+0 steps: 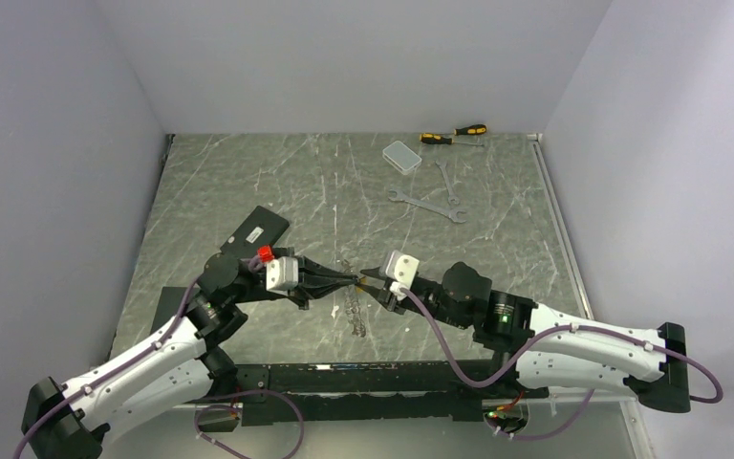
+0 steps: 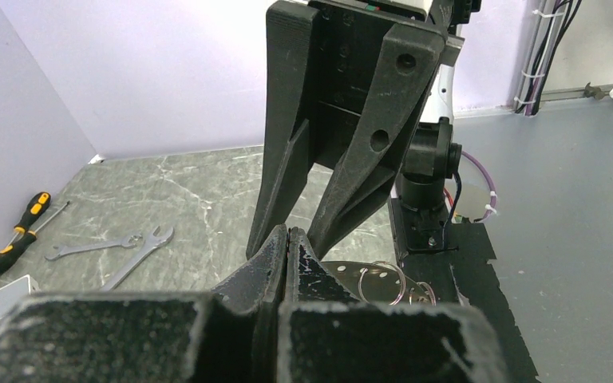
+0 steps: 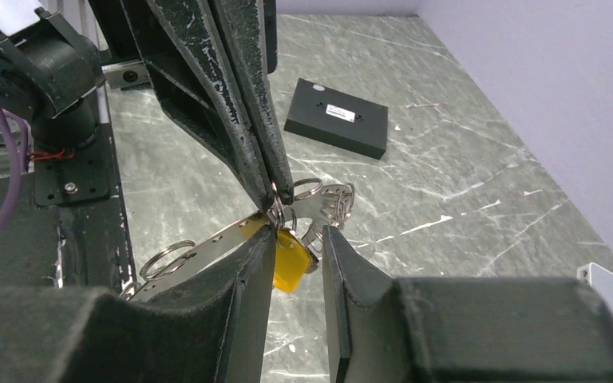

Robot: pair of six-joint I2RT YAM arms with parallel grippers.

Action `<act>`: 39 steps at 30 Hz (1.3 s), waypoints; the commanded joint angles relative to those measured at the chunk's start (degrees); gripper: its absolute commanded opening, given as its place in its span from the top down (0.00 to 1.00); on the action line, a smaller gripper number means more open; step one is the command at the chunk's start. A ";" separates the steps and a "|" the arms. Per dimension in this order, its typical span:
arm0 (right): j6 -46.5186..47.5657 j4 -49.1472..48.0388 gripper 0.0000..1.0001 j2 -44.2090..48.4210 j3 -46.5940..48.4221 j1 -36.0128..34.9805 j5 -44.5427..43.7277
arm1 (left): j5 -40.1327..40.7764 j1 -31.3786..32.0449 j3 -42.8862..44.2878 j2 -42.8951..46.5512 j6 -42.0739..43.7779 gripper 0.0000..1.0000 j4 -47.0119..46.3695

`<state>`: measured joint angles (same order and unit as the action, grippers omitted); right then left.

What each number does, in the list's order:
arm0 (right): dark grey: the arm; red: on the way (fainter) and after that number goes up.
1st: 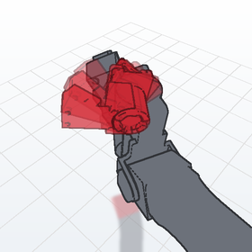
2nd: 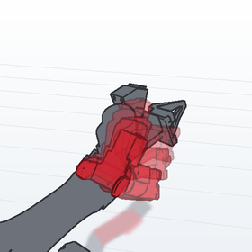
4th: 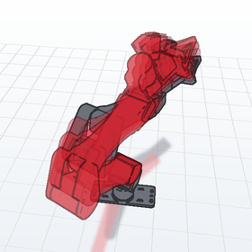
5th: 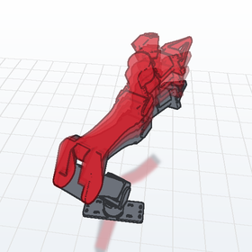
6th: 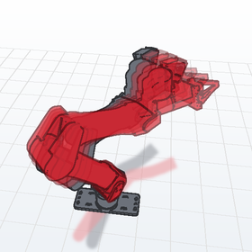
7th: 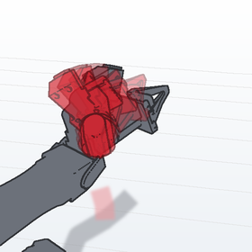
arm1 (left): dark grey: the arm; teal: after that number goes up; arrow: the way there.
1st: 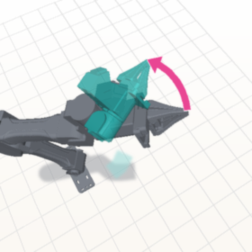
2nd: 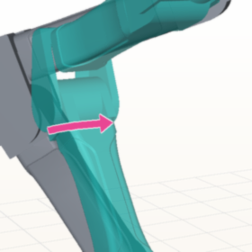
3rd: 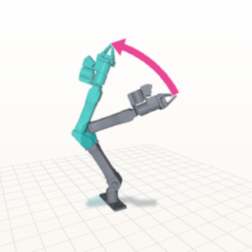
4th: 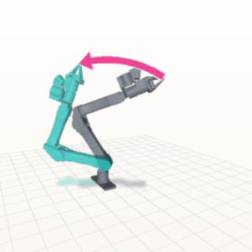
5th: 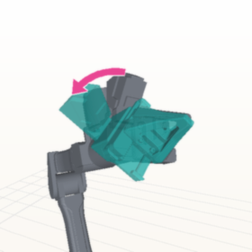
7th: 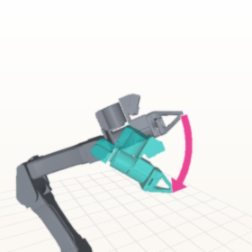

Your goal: Put the keys on the keyring

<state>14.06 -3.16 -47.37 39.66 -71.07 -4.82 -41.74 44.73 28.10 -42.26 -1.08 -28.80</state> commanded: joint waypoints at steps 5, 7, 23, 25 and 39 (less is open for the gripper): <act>0.79 -2.75 0.69 -0.60 2.17 -0.19 2.40 | 0.25 0.01 1.08 1.30 0.38 1.00 -2.31; 0.71 -2.69 0.69 -0.66 2.31 -0.21 2.70 | 0.36 0.05 1.09 1.34 0.39 1.00 -2.23; 1.39 -1.15 0.69 -1.35 3.86 -0.21 2.41 | 0.95 0.01 1.08 0.69 2.25 1.00 -2.48; 1.32 -1.19 0.70 -1.43 3.80 -0.21 2.22 | 0.87 0.02 1.09 0.54 2.15 1.00 -2.62; 0.92 -0.63 0.80 -1.27 3.76 -0.21 2.21 | 0.60 0.01 0.89 -0.77 2.20 1.00 -3.42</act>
<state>14.98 -2.72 -49.08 40.77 -71.07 -2.90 -41.12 44.71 28.10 -42.87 0.45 -28.27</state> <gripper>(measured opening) 0.220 0.012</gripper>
